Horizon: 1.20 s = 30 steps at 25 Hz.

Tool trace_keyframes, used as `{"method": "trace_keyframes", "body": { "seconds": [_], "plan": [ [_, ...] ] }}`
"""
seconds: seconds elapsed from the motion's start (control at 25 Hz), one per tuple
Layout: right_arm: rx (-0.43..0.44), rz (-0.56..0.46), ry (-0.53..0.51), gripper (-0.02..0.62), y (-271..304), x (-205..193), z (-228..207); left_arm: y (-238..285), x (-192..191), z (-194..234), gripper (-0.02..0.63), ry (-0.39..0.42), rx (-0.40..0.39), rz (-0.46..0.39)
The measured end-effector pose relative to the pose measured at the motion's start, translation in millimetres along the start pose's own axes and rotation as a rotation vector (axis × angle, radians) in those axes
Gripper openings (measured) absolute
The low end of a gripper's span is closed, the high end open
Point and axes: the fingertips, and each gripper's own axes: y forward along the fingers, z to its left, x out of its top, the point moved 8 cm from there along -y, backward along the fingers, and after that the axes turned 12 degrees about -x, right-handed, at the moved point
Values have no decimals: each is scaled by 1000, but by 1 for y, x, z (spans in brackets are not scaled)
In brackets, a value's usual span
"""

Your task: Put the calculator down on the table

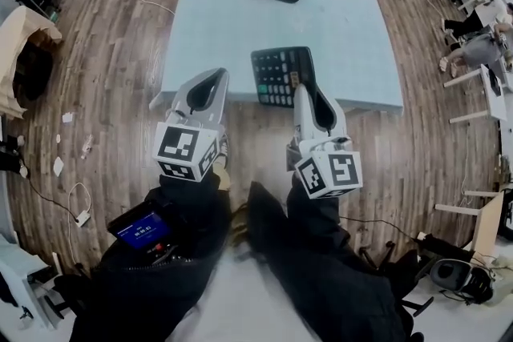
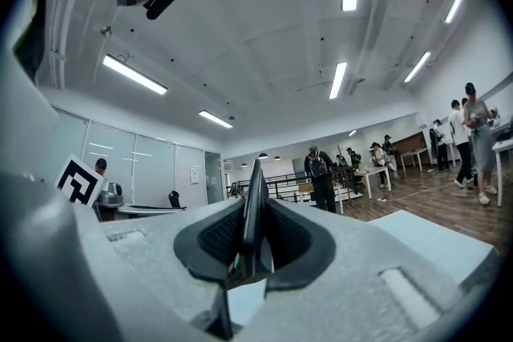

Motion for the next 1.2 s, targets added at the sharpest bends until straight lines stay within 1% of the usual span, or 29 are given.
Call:
{"method": "trace_keyframes", "body": {
  "seconds": [0.16,0.32,0.6,0.8,1.04,1.2],
  "plan": [
    [-18,22,-5,57,36,0,2,25,5,30,-2,-13,-25,12],
    [-39,20,-15,57,72,6,2,51,14,59,-2,-19,-60,3],
    [-69,36,-34,57,129,12,6,86,28,110,-2,-46,-85,-11],
    [-61,58,-43,57,169,10,12,103,26,142,-2,-73,-77,-6],
    [-50,81,-35,57,189,2,16,105,19,163,-2,-92,-52,13],
    [-47,105,-24,57,196,-6,13,114,11,167,-2,-108,-45,42]
  ]
}}
